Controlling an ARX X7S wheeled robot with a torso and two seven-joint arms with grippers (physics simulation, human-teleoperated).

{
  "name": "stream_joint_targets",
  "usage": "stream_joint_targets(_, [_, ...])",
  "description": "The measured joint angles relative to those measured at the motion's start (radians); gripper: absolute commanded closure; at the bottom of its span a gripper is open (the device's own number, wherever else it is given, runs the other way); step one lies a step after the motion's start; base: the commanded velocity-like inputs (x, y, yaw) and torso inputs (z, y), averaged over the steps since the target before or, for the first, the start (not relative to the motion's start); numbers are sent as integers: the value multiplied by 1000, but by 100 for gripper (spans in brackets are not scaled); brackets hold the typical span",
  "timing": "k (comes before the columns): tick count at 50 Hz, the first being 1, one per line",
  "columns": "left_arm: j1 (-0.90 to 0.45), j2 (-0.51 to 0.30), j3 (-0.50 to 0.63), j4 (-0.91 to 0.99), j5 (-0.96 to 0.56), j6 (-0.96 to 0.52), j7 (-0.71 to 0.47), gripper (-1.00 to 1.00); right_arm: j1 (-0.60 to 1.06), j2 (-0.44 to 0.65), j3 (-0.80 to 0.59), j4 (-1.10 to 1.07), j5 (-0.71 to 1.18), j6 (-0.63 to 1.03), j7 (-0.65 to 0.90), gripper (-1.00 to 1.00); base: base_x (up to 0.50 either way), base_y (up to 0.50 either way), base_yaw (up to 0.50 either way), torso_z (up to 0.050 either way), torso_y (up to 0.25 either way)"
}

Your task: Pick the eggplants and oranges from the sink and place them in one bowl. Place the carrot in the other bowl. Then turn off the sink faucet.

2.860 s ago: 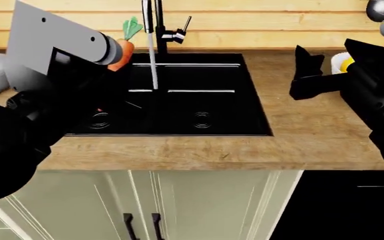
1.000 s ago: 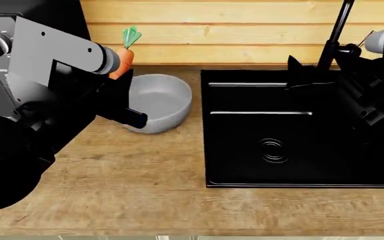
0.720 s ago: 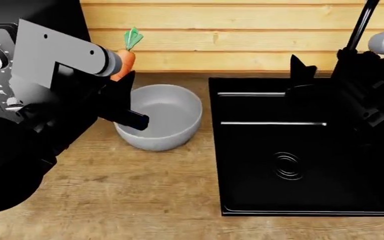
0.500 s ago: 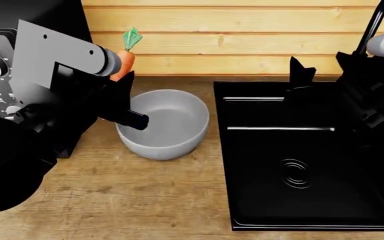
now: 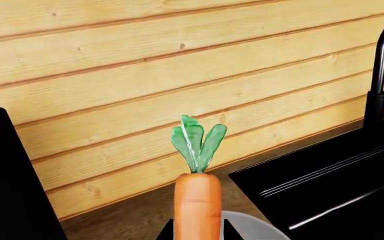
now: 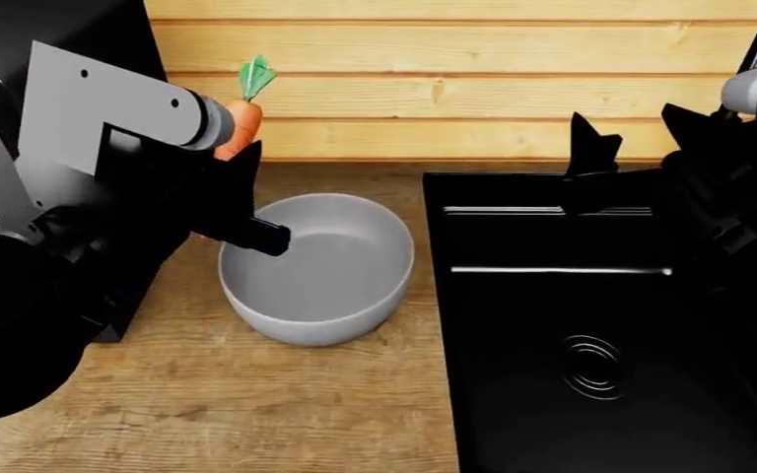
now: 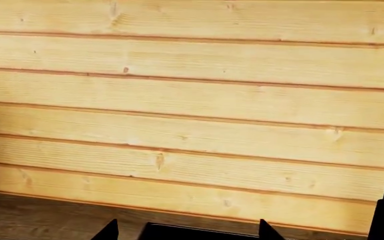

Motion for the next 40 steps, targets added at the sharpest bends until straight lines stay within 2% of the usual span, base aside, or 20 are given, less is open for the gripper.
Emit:
stream_joint_targets(14, [2,0,15,-2,10,7,3,100,-4,-6,15,8,19,3,19,-100,0,0,0,0,0])
stream_joint_targets(21, [-49,20,61,-47,42,-13,28,100,-8,-4,22,8,23,3,30,-100,0,0,0,0,0])
stream_joint_targets(40, [-281,159,279,-522,174,-98,252,100,-29,-1,37,12,16,-8,55,-100,0,0,0,0,1])
